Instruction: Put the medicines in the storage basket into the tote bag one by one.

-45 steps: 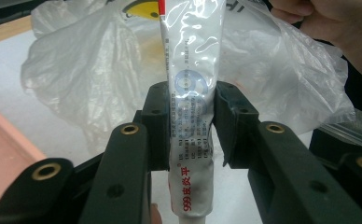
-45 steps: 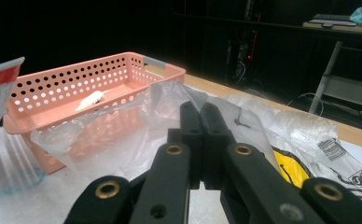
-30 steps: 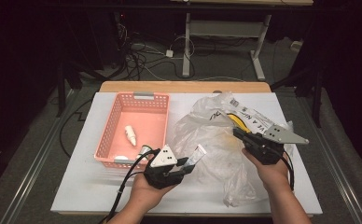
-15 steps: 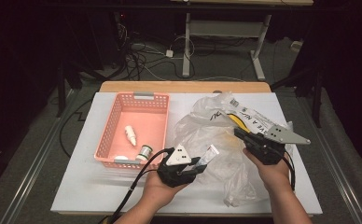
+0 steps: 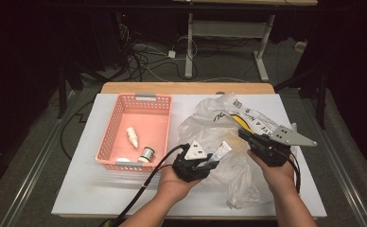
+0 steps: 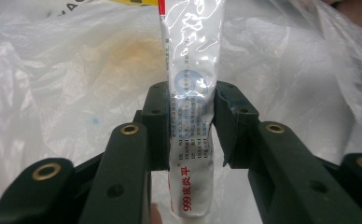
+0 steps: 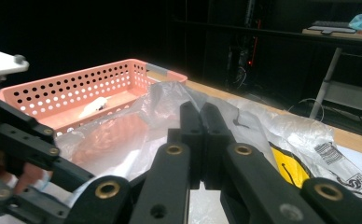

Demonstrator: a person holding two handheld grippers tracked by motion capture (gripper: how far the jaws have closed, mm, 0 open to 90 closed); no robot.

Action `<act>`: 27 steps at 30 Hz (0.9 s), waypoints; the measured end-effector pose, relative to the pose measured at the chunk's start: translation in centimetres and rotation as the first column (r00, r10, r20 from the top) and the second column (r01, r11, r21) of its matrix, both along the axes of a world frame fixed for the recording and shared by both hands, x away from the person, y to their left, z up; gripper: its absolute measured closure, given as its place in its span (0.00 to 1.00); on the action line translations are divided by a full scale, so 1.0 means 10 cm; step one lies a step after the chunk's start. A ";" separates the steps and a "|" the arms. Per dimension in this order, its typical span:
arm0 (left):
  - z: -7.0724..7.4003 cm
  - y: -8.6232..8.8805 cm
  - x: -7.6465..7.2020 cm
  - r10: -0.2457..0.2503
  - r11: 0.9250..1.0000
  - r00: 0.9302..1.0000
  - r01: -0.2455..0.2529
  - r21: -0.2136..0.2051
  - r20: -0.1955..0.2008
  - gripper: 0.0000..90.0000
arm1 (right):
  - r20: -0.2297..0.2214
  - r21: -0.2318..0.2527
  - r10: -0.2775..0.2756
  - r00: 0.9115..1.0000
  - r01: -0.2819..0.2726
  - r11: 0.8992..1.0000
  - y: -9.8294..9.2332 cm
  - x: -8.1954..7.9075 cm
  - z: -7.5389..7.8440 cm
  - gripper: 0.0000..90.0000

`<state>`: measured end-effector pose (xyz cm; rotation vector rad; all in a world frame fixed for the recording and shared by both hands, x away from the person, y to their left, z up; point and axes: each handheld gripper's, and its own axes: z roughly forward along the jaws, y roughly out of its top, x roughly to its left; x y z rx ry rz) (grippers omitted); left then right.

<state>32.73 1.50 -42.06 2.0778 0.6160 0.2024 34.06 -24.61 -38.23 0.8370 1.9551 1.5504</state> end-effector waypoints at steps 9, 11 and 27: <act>-0.08 -0.15 0.13 0.019 1.000 1.000 -0.019 0.019 -0.010 0.74 | 0.000 0.007 0.001 1.000 -0.001 1.000 -0.01 0.00 0.01 1.00; -0.09 -0.19 0.16 0.024 0.999 1.000 -0.024 0.027 -0.004 0.74 | 0.001 0.007 0.001 1.000 -0.001 1.000 -0.01 0.00 0.01 1.00; -0.22 -0.46 0.40 0.060 0.998 0.998 -0.060 0.033 0.003 0.74 | 0.001 0.012 0.005 1.000 -0.005 1.000 0.00 0.02 0.01 1.00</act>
